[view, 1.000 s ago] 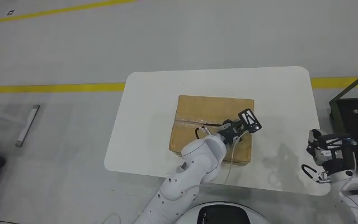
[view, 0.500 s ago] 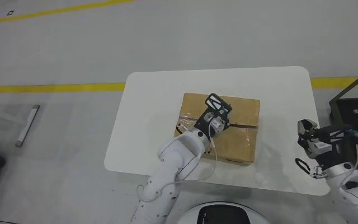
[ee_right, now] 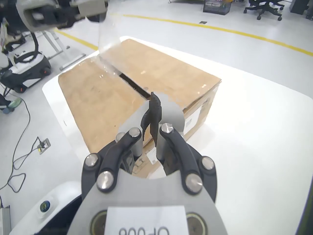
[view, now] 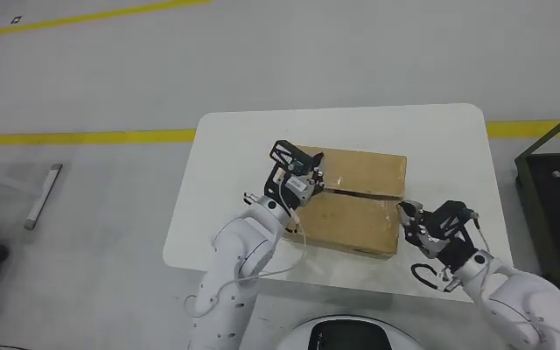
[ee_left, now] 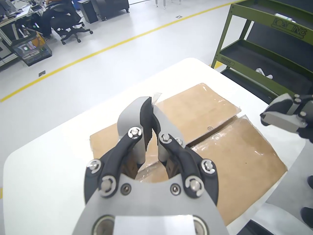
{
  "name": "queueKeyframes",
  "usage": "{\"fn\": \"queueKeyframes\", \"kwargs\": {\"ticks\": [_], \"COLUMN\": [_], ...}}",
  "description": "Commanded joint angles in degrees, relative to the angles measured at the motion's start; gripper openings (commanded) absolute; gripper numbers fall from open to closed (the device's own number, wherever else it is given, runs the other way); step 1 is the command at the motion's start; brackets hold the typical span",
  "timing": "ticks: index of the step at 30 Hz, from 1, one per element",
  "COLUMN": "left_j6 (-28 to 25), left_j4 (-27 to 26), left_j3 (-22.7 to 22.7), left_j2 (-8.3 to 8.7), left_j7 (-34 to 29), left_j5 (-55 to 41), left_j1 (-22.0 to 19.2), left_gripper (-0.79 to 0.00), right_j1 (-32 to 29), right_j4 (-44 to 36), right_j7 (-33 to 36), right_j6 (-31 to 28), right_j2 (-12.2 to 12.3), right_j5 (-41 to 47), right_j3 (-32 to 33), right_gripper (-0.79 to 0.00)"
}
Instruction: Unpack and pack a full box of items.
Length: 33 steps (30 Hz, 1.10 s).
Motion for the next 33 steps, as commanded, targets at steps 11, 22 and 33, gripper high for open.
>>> {"fn": "queueKeyframes", "kwargs": {"ticks": [11, 22, 33], "left_j6": [1.24, 2.39, 6.20], "left_j4": [-1.81, -3.55, -4.18], "left_j3": [-7.81, -15.31, -19.35], "left_j2": [1.64, 3.19, 4.20], "left_j7": [1.07, 0.56, -1.92], "left_j5": [3.68, 6.40, 8.24], "left_j1": [-0.10, 0.29, 0.98], "left_gripper": [-0.785, -0.785, -0.785], "right_j1": [2.42, 2.69, 3.07], "right_j4": [1.69, 1.75, 1.84], "right_j7": [1.78, 2.43, 2.77], "right_j6": [3.23, 3.89, 3.45], "right_j2": [-0.09, 0.00, 0.15], "right_j5": [-2.24, -2.55, -2.44], "right_j3": [-2.31, -2.55, -2.46], "right_gripper": [-0.785, -0.785, -0.785]}}
